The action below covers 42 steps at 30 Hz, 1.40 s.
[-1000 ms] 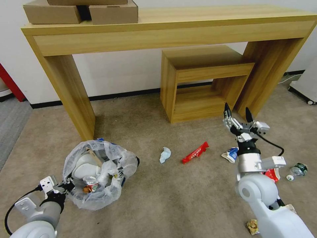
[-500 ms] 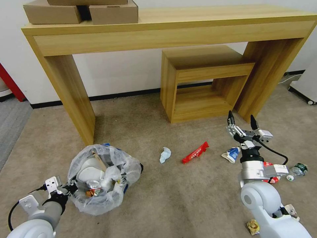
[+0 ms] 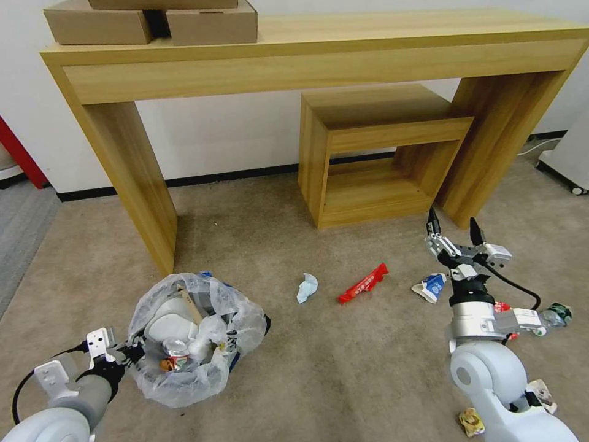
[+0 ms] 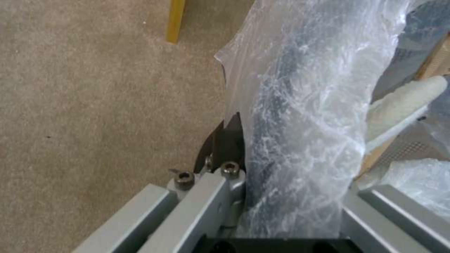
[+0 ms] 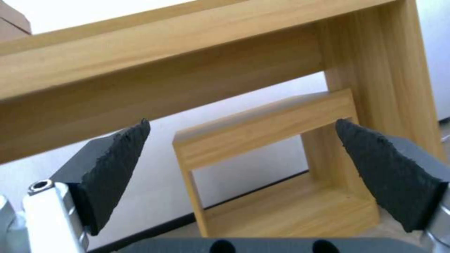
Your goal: Pick up the trash bin and place the garbage on the floor into it.
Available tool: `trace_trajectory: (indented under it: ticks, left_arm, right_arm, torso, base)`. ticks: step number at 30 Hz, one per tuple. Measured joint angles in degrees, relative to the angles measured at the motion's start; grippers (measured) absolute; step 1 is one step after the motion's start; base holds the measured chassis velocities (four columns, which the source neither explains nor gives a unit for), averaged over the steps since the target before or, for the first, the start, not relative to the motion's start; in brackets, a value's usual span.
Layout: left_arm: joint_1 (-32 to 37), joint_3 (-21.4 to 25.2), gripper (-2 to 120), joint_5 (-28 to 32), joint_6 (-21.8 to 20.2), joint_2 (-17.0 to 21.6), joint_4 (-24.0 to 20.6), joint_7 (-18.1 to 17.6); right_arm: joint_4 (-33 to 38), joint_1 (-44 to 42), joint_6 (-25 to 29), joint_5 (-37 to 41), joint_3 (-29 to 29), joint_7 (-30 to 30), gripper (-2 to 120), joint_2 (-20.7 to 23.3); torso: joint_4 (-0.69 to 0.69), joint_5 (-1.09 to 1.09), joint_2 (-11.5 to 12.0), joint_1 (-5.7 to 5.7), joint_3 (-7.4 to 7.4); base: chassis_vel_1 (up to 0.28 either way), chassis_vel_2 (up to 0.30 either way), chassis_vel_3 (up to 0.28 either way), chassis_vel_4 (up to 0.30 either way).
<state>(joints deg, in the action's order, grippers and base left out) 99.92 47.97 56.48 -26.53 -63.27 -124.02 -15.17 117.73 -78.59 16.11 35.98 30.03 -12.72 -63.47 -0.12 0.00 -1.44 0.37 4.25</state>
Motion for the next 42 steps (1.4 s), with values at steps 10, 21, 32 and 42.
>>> trace_trajectory:
  ticks: [10,21,32,42]
  left_arm:
    - [0.14,0.03,0,-0.10,-0.10,-0.01,-0.16,0.01]
    - [0.24,0.02,0,0.19,-0.18,0.28,-0.89,-0.06]
    - [0.43,0.17,0,0.19,0.24,0.18,-0.94,-0.06]
    - [0.49,0.17,0,-0.04,0.65,-0.20,-0.89,-0.03]
  right_arm:
    - [-0.74,-0.41,-0.34,-2.40,0.81,-0.78,100,-0.17]
    - [-1.14,-1.93,0.92,-3.32,1.95,-0.71,100,-0.79]
    - [-1.53,-2.79,1.53,-4.55,2.59,-0.19,100,-1.83]
    - [-1.66,-2.81,1.81,-5.18,2.35,-0.04,100,-2.51]
  torso:
    - [0.00,0.00,0.00,0.00,0.00]
    - [0.00,0.00,0.00,0.00,0.00]
    - [0.00,0.00,0.00,0.00,0.00]
    - [0.00,0.00,0.00,0.00,0.00]
  base:
    - [0.000,0.000,0.000,0.000]
    - [0.000,0.000,0.000,0.000]
    - [0.000,0.000,0.000,0.000]
    - [0.000,0.000,0.000,0.000]
